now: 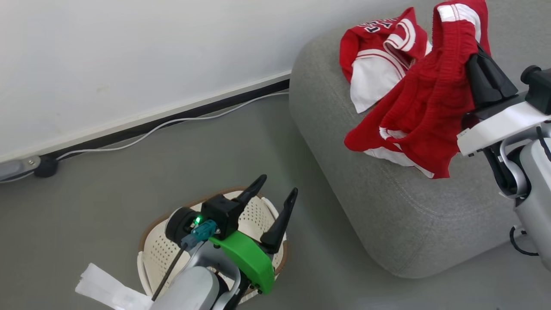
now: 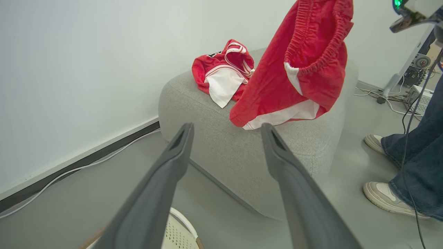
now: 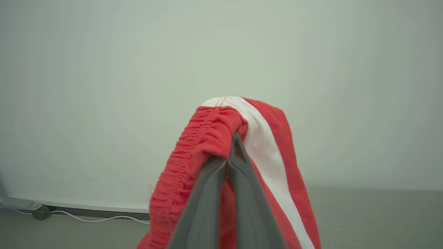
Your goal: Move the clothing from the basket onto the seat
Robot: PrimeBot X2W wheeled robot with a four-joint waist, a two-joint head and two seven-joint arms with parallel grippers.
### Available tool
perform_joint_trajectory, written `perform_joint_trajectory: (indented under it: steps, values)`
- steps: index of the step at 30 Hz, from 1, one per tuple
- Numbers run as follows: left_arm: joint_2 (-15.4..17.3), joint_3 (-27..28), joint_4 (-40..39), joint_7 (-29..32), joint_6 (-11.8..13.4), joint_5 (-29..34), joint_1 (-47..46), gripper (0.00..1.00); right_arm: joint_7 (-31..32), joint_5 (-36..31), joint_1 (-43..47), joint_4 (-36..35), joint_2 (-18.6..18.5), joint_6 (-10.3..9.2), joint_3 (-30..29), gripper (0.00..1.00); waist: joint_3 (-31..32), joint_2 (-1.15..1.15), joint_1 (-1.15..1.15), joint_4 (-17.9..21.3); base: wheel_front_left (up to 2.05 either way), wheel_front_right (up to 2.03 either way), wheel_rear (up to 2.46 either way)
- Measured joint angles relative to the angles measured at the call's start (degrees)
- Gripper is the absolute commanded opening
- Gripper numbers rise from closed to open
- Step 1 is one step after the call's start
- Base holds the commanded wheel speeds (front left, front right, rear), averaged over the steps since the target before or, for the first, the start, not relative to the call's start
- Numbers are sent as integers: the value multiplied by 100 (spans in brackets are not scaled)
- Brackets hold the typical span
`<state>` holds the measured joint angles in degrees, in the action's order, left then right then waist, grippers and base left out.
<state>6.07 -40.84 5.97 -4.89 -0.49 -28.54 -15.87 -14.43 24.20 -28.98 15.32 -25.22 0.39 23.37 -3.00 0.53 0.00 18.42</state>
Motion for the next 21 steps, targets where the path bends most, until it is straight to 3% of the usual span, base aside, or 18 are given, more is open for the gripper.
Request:
perform_joint_trajectory:
  steps: [10,21]
  values:
    - [-83,-237,11,-20,-52,8,73,100,0,4,254,-179,-289,-55,-193,0,-38,0,0,342,0,0,0]
    - [-103,-318,-9,42,-53,87,71,100,21,203,394,-287,-383,-97,-393,0,-314,0,0,307,0,0,0]
